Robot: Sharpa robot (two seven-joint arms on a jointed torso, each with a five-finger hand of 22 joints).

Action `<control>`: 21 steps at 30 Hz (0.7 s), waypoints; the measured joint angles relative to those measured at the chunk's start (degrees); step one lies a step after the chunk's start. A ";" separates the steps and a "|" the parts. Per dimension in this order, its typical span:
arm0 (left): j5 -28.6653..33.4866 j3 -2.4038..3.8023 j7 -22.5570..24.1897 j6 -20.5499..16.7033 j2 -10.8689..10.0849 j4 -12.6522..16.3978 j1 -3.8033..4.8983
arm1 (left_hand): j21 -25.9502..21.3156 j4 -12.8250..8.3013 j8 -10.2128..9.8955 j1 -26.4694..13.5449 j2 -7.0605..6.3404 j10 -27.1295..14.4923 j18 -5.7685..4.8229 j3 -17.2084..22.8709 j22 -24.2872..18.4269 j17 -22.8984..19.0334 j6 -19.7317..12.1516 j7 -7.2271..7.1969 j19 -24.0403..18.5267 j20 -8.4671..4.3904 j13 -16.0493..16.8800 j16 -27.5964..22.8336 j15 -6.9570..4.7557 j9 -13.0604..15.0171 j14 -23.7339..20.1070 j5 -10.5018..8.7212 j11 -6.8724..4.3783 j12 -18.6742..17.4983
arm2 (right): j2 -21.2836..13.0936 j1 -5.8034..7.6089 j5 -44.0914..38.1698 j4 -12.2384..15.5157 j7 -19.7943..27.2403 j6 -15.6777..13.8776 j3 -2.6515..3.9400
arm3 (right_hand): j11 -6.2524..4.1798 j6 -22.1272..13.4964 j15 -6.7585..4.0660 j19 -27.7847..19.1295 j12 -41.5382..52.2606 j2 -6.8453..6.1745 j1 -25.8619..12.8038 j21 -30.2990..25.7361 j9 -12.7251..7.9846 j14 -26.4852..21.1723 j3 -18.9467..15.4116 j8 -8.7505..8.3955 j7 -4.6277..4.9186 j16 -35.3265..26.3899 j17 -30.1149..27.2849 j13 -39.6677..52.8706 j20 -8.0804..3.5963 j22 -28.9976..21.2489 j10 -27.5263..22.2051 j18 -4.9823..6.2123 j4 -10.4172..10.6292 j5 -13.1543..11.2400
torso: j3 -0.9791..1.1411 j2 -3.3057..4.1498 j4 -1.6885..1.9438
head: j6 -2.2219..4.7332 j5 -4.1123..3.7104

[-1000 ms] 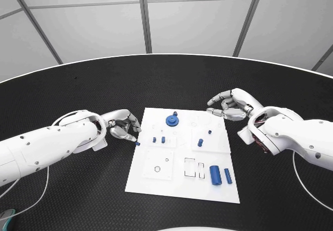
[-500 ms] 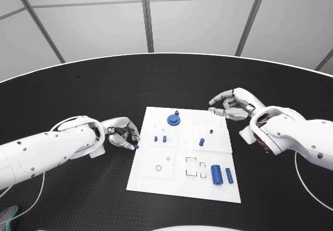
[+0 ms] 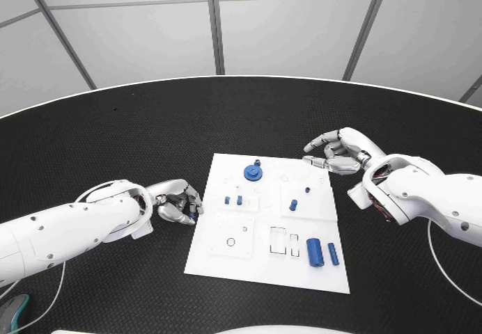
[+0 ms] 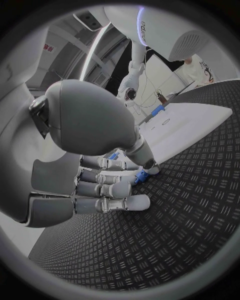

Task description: Assemble the parts on the task board

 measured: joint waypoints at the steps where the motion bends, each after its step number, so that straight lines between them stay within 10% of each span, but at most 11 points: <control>1: -0.01 0.00 0.01 -0.06 0.01 -0.02 -0.01 | 0.13 -0.10 0.01 0.15 0.15 0.17 0.03 0.15 0.09 0.14 0.01 -0.01 -0.02 -0.03 0.01 0.08 -0.10 0.67 0.10 0.00 0.01 0.06 | 0.00 0.00 0.00 0.00 0.00 0.00 0.00 | 0.00 0.00 0.00 0.00 0.00 0.00 0.00 0.00 0.00 0.00 0.00 0.00 0.00 0.00 0.00 0.00 0.00 0.00 0.00 0.00 0.00 0.00 | -0.01 0.01 -0.01 | 0.00 0.01; 12: -1.82 0.00 0.01 -0.86 0.04 -0.86 -0.27 | 1.66 -0.98 0.56 0.73 0.91 1.54 0.90 2.44 1.31 1.64 1.24 -1.24 -0.04 -0.63 -0.15 0.50 -0.72 1.10 1.13 -0.90 -0.45 0.14 | -0.04 -0.07 0.00 -0.04 0.01 0.03 -0.01 | 0.00 0.00 0.00 0.00 0.00 0.00 0.00 0.00 0.01 0.00 0.00 0.00 0.00 0.00 -0.01 0.00 0.00 0.00 0.00 0.00 0.00 0.00 | 0.03 0.08 -0.04 | -0.20 0.04; 13: -1.87 0.00 0.05 -0.90 0.01 -0.89 -0.27 | 1.89 -0.91 0.56 0.73 0.91 1.54 0.92 2.52 1.38 1.68 1.24 -1.25 -0.04 -0.63 -0.17 0.50 -0.72 3.49 1.13 -0.90 -0.45 -0.04 | -0.05 -0.08 0.00 -0.04 0.01 0.02 -0.01 | 0.00 0.00 0.00 0.00 0.00 0.00 0.00 0.00 0.00 0.00 0.00 0.00 0.00 0.00 -0.01 0.00 0.00 0.00 0.00 0.00 0.00 0.00 | 0.03 0.08 -0.04 | -0.20 0.04; 14: -1.91 -0.01 0.10 -0.94 -0.02 -0.91 -0.28 | 2.00 -0.92 0.52 0.74 0.92 1.53 1.02 2.53 1.43 1.68 1.55 -0.69 -0.04 -0.63 -0.20 0.50 -0.72 16.17 1.12 -1.04 -0.47 -0.19 | -0.06 -0.08 0.00 -0.04 0.00 0.02 -0.01 | 0.00 0.00 0.00 0.00 0.00 0.00 0.00 0.00 0.01 0.00 0.00 0.00 0.00 0.00 -0.01 0.00 0.00 0.00 0.00 0.00 0.00 0.00 | 0.03 0.08 -0.04 | -0.20 0.04; 16: -1.97 -0.02 0.26 -1.05 -0.12 -0.94 -0.29 | 2.01 -1.01 0.12 0.73 0.92 1.47 1.24 2.63 1.62 1.74 1.59 1.00 -0.13 -0.74 -0.37 0.49 -0.72 3.88 1.13 -1.12 -0.53 -0.64 | -0.07 -0.08 0.00 -0.04 0.00 0.01 -0.01 | 0.00 0.00 0.00 0.00 0.00 0.00 0.00 0.00 0.01 0.00 0.00 0.00 0.00 0.00 -0.01 0.00 0.00 0.00 0.00 -0.01 0.00 0.00 | 0.03 0.09 -0.03 | -0.20 -0.01; 21: -1.98 0.00 0.75 -1.43 -0.58 -0.85 -0.28 | 2.30 -1.07 0.14 0.49 0.70 0.87 0.34 2.70 1.83 1.76 1.08 0.48 -0.06 -0.81 -0.76 0.49 -0.51 -1.75 1.34 -1.29 0.06 -1.41 | -0.09 -0.08 0.00 -0.06 -0.03 0.01 -0.01 | 0.00 0.00 0.00 0.00 0.00 0.00 0.00 0.00 0.01 0.00 0.00 0.00 0.00 0.00 -0.01 0.04 0.00 0.00 0.00 0.00 0.00 0.00 | 0.03 0.09 -0.03 | -0.16 -0.10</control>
